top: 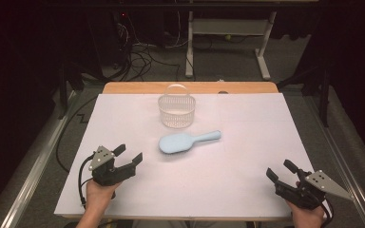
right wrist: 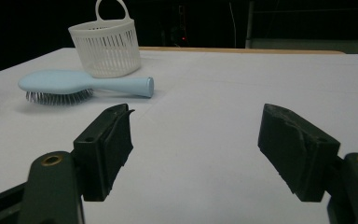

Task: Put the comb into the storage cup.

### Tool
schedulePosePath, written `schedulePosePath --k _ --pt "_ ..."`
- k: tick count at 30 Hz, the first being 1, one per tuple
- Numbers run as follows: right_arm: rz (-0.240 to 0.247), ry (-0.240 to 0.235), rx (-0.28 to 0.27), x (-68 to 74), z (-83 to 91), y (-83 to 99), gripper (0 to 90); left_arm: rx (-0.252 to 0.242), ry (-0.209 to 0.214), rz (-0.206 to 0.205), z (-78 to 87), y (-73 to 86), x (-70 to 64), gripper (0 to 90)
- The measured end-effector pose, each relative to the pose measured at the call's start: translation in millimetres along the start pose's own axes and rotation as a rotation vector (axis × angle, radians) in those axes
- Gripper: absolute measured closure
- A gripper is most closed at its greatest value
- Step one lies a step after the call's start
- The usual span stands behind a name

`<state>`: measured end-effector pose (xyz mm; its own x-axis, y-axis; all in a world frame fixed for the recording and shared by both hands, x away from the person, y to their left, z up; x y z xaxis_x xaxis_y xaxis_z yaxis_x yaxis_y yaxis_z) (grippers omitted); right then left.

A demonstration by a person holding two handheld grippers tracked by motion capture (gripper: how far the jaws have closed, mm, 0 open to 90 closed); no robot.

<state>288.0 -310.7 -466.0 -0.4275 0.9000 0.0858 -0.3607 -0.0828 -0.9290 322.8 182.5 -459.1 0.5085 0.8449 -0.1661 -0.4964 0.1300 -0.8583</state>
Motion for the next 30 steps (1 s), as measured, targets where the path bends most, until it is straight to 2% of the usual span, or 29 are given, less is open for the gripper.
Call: schedulePosePath --k 23,30 --pt "0.002 -0.011 -0.001 0.4 -0.2 0.0 26.4 0.011 0.049 -0.014 -21.1 -18.2 -19.8 25.2" --pt "0.001 -0.012 -0.003 0.7 0.1 0.0 26.4 0.012 0.06 -0.031 -27.7 -24.7 -27.4 25.3"
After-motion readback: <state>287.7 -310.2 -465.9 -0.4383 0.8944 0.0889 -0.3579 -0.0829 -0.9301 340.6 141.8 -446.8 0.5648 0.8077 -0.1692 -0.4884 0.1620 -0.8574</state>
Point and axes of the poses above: each handheld gripper's, and its own axes: z roughly backward along the jaws, y roughly out of its underside, x roughly to its left, the point moved 5 cm from there along -z, roughly forward along the jaws, and after that the axes turned 6 degrees about x, right-handed, at the moved point
